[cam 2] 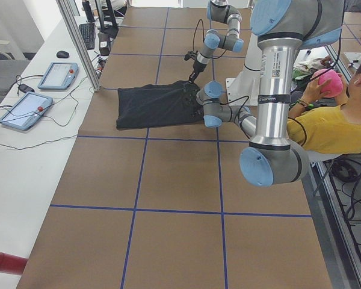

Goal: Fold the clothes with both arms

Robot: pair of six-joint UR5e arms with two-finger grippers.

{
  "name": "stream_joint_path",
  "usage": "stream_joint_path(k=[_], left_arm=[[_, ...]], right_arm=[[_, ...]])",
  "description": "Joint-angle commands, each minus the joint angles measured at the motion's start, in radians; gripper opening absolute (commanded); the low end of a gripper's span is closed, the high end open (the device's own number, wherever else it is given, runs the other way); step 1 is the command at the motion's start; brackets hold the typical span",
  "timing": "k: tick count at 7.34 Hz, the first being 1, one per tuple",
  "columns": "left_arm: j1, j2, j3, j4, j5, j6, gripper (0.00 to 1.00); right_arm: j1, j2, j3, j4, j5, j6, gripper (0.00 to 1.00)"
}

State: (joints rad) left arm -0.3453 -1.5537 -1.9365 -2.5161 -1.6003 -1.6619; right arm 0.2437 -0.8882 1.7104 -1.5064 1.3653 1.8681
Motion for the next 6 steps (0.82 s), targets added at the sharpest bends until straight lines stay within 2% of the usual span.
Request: stream_joint_path(k=[1,2,3,5,6], left_arm=[[0.067,0.015,-0.001,0.002,0.016,-0.005,1.00],[0.090,0.015,-0.001,0.002,0.040,-0.004,0.99],[0.100,0.023,-0.001,0.002,0.043,-0.004,0.93],[0.108,0.024,0.001,0.002,0.043,-0.002,0.64],[0.109,0.026,0.001,0.003,0.042,0.004,0.64]], right_arm=[[0.002,0.000,0.000,0.000,-0.002,-0.001,0.00],[0.002,0.000,0.000,0.000,-0.002,-0.001,0.00],[0.002,0.000,0.000,0.000,-0.002,-0.001,0.00],[0.005,0.000,0.000,0.000,-0.002,-0.001,0.00],[0.005,0.000,0.000,0.000,-0.002,-0.003,0.00]])
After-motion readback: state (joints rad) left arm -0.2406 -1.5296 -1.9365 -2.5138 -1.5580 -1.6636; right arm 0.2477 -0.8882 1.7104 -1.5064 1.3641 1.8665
